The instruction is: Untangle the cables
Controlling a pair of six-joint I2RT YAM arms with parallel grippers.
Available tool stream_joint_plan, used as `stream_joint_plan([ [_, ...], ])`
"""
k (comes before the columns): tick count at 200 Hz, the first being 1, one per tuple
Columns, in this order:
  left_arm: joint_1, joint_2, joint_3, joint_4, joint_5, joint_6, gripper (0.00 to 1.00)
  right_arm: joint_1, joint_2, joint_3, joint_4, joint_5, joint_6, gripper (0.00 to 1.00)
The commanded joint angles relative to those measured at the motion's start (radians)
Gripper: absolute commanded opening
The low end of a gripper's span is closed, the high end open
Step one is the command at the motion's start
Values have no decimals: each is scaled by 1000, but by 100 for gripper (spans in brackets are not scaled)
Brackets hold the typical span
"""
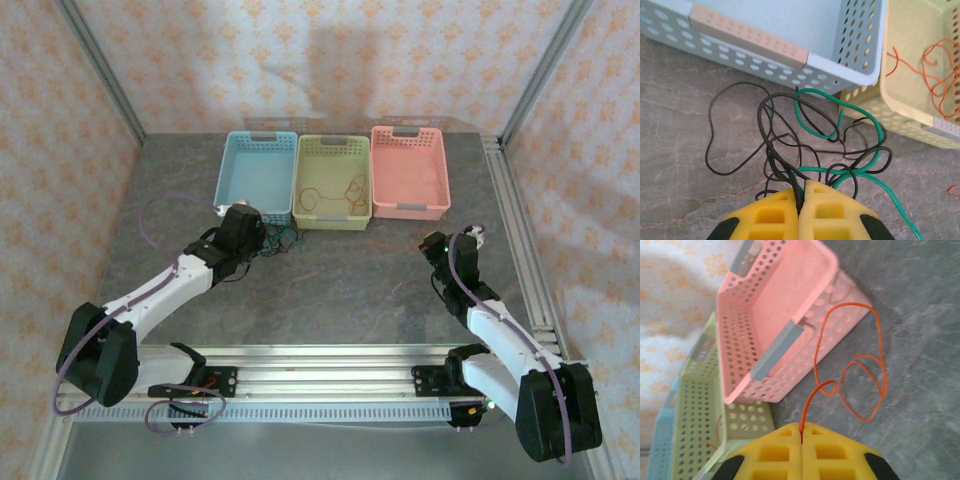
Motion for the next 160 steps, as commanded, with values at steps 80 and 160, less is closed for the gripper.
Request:
stream_joint_plan([
  [80,7,37,26,24,37,5,0,55,-90,57,268,-359,-65,0],
  [160,6,47,27,35,54,3,0,172,209,598,43,-358,-71,0],
])
